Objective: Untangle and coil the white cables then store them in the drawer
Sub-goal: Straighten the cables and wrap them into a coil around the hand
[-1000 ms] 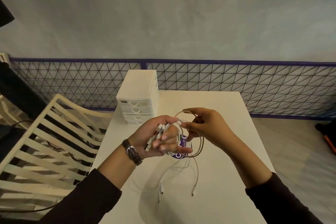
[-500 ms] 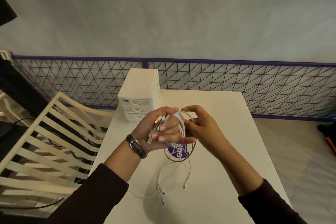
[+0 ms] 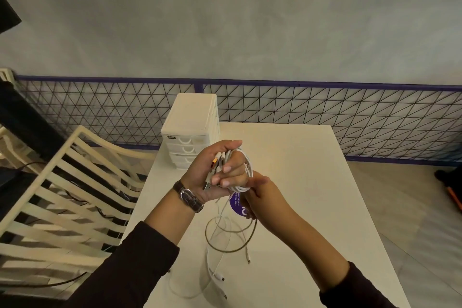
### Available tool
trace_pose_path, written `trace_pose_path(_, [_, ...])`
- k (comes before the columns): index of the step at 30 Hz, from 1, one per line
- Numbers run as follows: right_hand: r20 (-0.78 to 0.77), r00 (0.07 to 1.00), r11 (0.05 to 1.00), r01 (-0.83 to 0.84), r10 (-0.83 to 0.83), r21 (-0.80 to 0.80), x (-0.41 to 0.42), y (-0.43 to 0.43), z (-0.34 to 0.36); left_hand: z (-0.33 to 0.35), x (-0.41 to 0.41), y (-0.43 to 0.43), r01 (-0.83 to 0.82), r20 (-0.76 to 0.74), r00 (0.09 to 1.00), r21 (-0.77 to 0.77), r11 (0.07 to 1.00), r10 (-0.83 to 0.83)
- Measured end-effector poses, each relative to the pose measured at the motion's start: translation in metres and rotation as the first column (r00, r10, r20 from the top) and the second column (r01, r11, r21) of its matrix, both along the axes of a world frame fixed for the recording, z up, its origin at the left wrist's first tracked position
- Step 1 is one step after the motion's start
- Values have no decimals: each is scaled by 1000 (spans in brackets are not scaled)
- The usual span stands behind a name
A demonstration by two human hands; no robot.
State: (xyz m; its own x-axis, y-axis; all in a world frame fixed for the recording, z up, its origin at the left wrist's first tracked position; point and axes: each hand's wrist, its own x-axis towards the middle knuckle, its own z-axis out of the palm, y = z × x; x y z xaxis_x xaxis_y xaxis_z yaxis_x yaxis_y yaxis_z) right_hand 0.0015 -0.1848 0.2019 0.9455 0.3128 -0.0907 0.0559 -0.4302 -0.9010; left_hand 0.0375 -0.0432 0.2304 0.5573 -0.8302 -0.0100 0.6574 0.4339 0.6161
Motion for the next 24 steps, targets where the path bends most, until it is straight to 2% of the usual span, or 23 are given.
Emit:
trace_pose_path(6, [3,997,996,-73,73,-50,-8,0,11,7,-4,-4,-285,29,958,157,946,284])
trace_pose_path(8, [-15,995,992,-96,95,-81,-8,-2,14,8,-5,-4,-246,36,969,179,953,244])
trace_pose_path(11, [-83,992,994,-94,90,-46,-6,-6,17,9,-7,-7,-217,42,976,165,962,213])
trace_pose_path(18, [39,999,990,-29,24,135,-1,-5,24,24,-5,-17,-256,174,959,182,949,225])
trace_pose_path(21, [-41,999,957,-6,19,291,-1,-1,28,35,-1,-19,-263,220,949,165,950,225])
trace_pose_path(24, [-147,984,892,-28,105,450,-4,5,32,39,1,-22,-279,267,937,177,944,227])
